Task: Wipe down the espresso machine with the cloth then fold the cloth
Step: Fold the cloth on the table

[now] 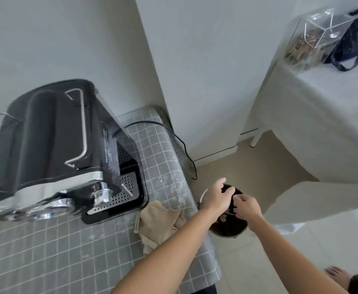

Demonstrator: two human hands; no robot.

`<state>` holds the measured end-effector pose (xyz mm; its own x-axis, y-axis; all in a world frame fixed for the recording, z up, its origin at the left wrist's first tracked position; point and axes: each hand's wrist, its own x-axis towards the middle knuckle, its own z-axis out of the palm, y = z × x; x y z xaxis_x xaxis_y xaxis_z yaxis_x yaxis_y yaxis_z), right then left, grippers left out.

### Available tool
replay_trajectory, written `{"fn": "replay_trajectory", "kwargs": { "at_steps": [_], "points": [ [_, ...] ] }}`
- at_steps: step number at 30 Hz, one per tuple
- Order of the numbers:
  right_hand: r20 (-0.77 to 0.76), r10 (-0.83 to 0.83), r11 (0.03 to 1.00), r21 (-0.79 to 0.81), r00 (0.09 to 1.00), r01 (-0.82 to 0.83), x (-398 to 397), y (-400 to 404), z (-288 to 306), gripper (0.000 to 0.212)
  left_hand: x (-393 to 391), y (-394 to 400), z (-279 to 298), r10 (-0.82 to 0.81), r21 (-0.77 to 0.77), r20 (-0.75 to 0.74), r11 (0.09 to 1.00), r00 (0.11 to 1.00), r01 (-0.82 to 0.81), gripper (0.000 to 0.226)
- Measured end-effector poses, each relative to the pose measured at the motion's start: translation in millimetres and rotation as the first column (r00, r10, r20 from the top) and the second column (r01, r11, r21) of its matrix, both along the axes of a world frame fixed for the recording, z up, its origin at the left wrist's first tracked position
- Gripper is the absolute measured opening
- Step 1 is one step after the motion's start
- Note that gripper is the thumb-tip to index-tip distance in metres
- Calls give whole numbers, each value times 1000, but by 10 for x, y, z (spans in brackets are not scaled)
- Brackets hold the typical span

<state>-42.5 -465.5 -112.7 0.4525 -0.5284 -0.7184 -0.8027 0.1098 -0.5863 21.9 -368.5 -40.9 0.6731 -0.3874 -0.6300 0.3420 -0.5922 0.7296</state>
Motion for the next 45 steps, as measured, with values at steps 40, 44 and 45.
{"fn": "replay_trajectory", "kwargs": {
  "at_steps": [40,44,45],
  "points": [
    [317,916,392,-575,245,-719,205,2880,2908,10,-293,4275,1794,356,-431,665,901,657,-51,12],
    [-123,985,24,-598,121,-801,209,2736,2687,13,-100,4476,2019,207,-339,716,938,667,73,19],
    [-185,977,-20,-580,107,-815,192,2702,2617,15,-67,4511,2056,207,-342,714,937,669,75,17]
  ]
}}
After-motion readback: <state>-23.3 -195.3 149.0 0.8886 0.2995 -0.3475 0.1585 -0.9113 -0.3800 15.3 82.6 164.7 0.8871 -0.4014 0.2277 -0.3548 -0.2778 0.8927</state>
